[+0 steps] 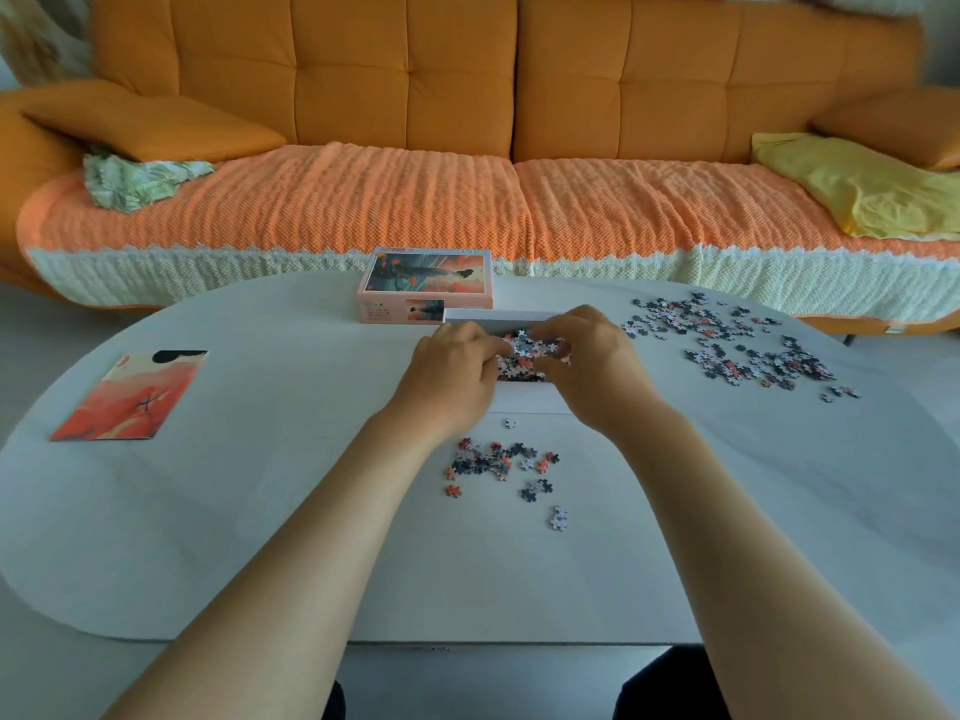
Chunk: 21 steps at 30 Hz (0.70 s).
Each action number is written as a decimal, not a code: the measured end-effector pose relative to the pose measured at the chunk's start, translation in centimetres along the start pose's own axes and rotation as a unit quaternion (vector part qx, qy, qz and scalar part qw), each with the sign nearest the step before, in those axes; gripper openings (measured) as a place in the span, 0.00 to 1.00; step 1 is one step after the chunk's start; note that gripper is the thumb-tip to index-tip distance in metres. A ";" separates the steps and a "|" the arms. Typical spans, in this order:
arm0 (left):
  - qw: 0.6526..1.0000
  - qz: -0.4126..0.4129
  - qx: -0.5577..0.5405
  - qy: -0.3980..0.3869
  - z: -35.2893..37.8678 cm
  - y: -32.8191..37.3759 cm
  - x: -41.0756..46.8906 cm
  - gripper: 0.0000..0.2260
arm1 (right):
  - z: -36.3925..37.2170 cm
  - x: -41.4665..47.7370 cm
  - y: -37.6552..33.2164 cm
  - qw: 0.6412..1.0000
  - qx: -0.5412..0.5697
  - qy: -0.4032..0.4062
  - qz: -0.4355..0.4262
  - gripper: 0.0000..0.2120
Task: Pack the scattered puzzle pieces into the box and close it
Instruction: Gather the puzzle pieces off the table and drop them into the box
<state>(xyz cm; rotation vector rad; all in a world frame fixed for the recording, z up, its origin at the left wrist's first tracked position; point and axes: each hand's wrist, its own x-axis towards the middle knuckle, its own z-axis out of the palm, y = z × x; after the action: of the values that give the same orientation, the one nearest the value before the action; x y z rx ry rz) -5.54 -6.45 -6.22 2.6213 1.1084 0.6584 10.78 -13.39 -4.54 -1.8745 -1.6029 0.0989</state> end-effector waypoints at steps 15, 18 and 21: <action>0.997 0.068 -0.026 0.018 -2.2 0.6 -4.3 0.04 | -0.2 -3.9 -2.1 0.984 -0.042 -0.084 -0.149 0.12; 0.998 0.035 -0.026 -0.037 -2.3 0.3 -5.7 0.05 | 0.6 -5.1 -1.9 0.976 -0.082 -0.157 -0.125 0.14; 0.991 0.001 0.007 -0.130 -2.3 -0.2 -7.2 0.18 | 1.2 -6.1 -1.4 0.965 -0.123 -0.200 -0.115 0.17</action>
<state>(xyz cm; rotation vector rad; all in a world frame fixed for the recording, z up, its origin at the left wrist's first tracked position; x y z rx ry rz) -11.19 -11.50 -6.59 2.6248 1.0332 0.2972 7.53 -18.37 -6.95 -1.9212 -2.1858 0.1961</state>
